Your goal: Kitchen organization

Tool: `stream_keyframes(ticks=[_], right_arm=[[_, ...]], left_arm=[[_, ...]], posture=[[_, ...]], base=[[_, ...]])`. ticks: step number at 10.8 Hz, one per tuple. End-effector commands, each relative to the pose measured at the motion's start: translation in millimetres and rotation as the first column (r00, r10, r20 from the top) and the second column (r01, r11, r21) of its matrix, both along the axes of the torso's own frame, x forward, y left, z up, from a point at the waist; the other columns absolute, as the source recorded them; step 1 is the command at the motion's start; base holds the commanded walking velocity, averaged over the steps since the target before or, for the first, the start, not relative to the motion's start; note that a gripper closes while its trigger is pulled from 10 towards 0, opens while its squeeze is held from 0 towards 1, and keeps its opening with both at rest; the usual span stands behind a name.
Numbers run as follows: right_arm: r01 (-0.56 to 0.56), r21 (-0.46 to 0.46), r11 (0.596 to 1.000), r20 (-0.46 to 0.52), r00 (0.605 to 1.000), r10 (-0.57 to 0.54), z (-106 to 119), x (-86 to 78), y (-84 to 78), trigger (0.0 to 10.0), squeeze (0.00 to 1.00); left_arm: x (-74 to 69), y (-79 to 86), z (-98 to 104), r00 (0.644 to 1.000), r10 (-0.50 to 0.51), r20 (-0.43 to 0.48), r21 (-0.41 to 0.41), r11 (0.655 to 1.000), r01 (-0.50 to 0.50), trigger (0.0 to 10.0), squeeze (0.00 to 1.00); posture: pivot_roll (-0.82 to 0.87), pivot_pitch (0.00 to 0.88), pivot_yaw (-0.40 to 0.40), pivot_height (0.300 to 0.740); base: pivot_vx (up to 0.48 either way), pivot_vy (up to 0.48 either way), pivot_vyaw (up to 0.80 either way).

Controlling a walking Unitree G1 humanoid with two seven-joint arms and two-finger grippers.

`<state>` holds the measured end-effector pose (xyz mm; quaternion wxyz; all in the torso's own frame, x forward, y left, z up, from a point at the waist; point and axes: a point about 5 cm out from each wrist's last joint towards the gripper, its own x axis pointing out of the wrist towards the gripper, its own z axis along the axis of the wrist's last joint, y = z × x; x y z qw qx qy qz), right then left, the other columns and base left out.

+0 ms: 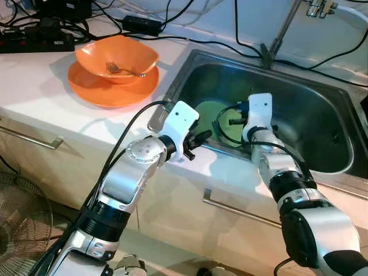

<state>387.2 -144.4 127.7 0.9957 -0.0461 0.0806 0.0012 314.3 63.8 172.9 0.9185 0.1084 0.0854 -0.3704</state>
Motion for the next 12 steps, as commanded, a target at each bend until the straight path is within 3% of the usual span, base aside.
stream_keyframes(ticks=[1,2,3,6,9,10,11,12], right_arm=[[0.026,0.007,1.000,0.005,1.000,-0.026,4,2.6,-6.2,10.0,1.00],[0.019,0.005,1.000,-0.001,1.000,-0.019,3,2.8,-5.1,10.0,1.00],[0.017,-0.001,1.000,-0.003,1.000,-0.017,3,2.9,-4.7,10.0,0.00],[0.015,-0.005,1.000,-0.004,1.000,-0.015,3,3.2,-4.3,10.0,0.00],[0.001,0.026,1.000,0.098,0.995,-0.004,17,6.1,-1.9,10.0,0.00],[0.007,0.046,0.999,0.133,0.991,-0.013,25,8.3,-2.8,10.0,1.00],[-0.002,0.029,1.000,0.161,0.987,-0.003,31,9.7,-0.7,10.0,0.93],[-0.003,0.028,1.000,0.163,0.987,-0.001,30,9.5,0.2,10.0,0.00]], left_arm=[[-4.4,-4.9,1,1.000,-0.027,-0.004,0.002,1.000,0.027,10.0,0.00],[-5.5,-5.6,0,0.999,-0.030,-0.010,0.005,1.000,0.031,10.0,0.00],[-5.9,-6.0,0,0.999,-0.032,-0.012,0.007,0.999,0.032,10.0,0.00],[-6.6,-6.8,0,0.999,-0.035,-0.015,0.010,0.999,0.035,10.0,0.00],[-6.8,-6.5,-1,0.999,-0.032,-0.005,0.020,0.999,0.032,10.0,0.00],[-7.1,-6.8,-1,0.999,-0.032,-0.005,0.021,0.999,0.032,10.0,0.00],[-7.5,-7.0,-2,0.999,-0.032,-0.004,0.023,0.999,0.032,10.0,0.00],[-7.5,-6.8,-2,1.000,-0.031,-0.004,0.024,0.999,0.031,10.0,0.00]], posture=[[0.10,0.083,-0.140,0.740],[0.10,0.084,-0.140,0.740],[0.09,0.084,-0.140,0.740],[0.10,0.083,-0.140,0.740],[0.09,0.081,-0.137,0.740],[0.09,0.081,-0.138,0.740],[0.09,0.080,-0.141,0.740],[0.09,0.080,-0.141,0.740]], base=[[0.000,0.000,0.00],[0.000,0.000,0.00],[0.000,0.000,0.00],[0.000,0.000,0.00],[0.000,0.000,0.00],[0.000,0.000,0.00],[0.000,0.000,0.00],[0.000,0.000,0.00]])
